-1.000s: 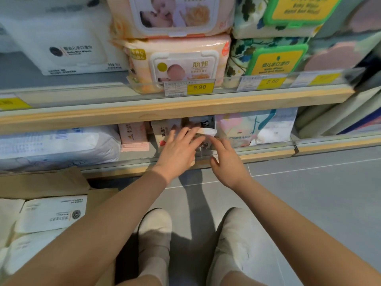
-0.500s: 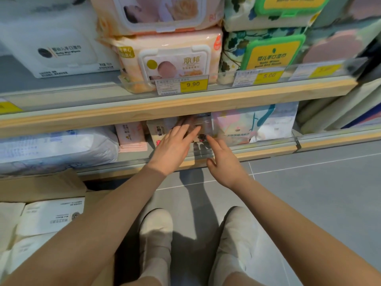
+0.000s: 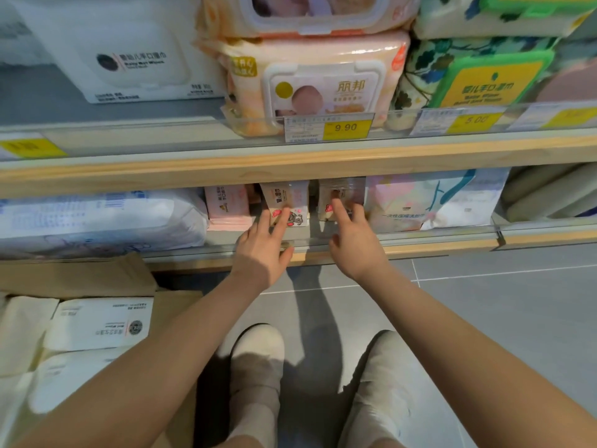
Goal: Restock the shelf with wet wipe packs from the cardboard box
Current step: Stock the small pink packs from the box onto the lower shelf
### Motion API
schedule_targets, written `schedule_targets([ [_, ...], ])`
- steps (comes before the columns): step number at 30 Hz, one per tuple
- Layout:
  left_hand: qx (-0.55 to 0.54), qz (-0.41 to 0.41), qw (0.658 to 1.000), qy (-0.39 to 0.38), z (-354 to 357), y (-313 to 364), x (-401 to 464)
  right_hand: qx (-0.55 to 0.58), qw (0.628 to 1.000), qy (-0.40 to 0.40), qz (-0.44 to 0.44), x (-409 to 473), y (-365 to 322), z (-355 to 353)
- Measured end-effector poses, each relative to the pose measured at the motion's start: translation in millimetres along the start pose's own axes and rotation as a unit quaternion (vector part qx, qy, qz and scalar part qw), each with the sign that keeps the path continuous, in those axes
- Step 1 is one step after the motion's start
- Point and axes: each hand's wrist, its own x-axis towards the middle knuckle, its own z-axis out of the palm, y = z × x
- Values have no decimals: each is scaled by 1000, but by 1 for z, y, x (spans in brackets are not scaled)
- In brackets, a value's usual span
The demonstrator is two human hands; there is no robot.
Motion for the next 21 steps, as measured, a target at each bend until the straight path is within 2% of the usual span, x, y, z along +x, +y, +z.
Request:
schedule_targets([
  [7, -9, -2, 1000, -11, -10, -3, -10, 25, 999, -38, -10, -13, -2, -6],
  [11, -35, 31, 998, 36, -41, -1, -26, -6, 996, -87, -17, -26, -10, -28],
  [15, -6, 54, 995, 78, -80, -10, -49, -46, 991, -119, -40, -39, -29, -65],
  [21, -12, 30, 989, 147, -149, -50, -118, -106, 981, -104, -122, -66, -103, -134],
])
